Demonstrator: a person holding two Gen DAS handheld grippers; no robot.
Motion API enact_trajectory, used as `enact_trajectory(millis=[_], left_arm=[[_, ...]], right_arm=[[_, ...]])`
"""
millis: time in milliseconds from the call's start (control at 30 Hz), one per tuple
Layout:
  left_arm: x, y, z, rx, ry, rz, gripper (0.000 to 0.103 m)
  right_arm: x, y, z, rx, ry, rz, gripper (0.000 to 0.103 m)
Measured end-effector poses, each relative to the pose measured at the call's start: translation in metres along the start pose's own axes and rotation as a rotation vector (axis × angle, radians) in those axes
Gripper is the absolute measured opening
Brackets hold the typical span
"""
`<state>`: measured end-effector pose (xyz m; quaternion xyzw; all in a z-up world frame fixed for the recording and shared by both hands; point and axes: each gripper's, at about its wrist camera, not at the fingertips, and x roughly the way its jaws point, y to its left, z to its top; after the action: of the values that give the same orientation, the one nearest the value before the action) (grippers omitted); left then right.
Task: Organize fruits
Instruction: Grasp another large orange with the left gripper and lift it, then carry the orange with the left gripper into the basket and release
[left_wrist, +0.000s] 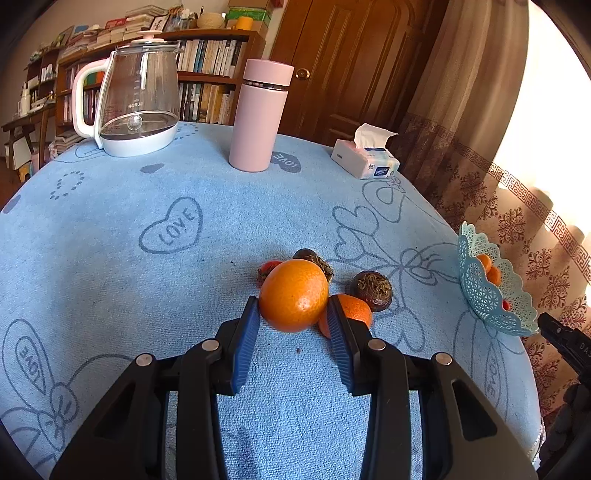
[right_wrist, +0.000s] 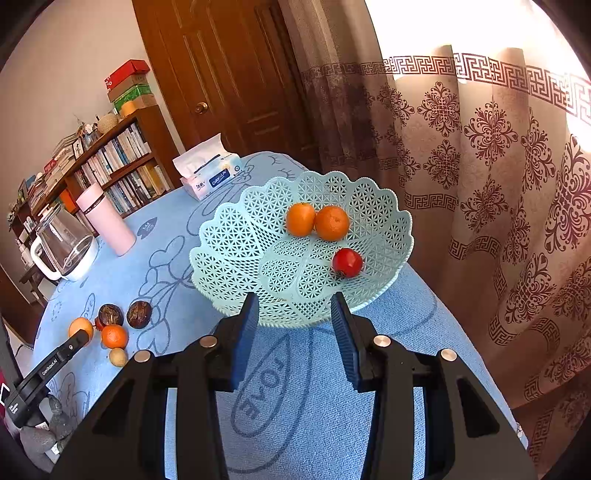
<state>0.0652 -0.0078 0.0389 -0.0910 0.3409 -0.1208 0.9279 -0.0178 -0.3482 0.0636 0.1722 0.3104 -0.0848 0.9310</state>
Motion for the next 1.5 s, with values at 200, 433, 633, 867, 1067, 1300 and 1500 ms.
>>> enact_trajectory(millis=[200,433,633,867,1067,1300,1500], left_arm=[[-0.006,-0.019,0.003,0.03,-0.002,-0.03,0.038],[-0.009,-0.055,0.009,0.09,-0.003,-0.078,0.038],[-0.003,-0.095,0.013,0.153,0.011,-0.143,0.038],[0.007,-0.145,0.023,0.223,0.017,-0.211,0.038],[0.024,-0.183,0.029,0.248,0.042,-0.271,0.038],[0.043,-0.219,0.028,0.307,0.066,-0.298,0.038],[0.062,-0.229,0.024,0.309,0.111,-0.304,0.038]], right_arm=[[0.002,-0.006,-0.009,0.016,0.018,0.016,0.042],[0.004,-0.014,-0.02,0.035,0.046,0.037,0.042],[0.008,-0.02,-0.032,0.044,0.08,0.059,0.042],[0.016,-0.025,-0.04,0.063,0.105,0.081,0.042],[0.019,-0.018,-0.046,0.04,0.117,0.098,0.042],[0.023,-0.023,-0.046,0.067,0.134,0.134,0.042],[0.026,-0.025,-0.046,0.077,0.143,0.153,0.042]])
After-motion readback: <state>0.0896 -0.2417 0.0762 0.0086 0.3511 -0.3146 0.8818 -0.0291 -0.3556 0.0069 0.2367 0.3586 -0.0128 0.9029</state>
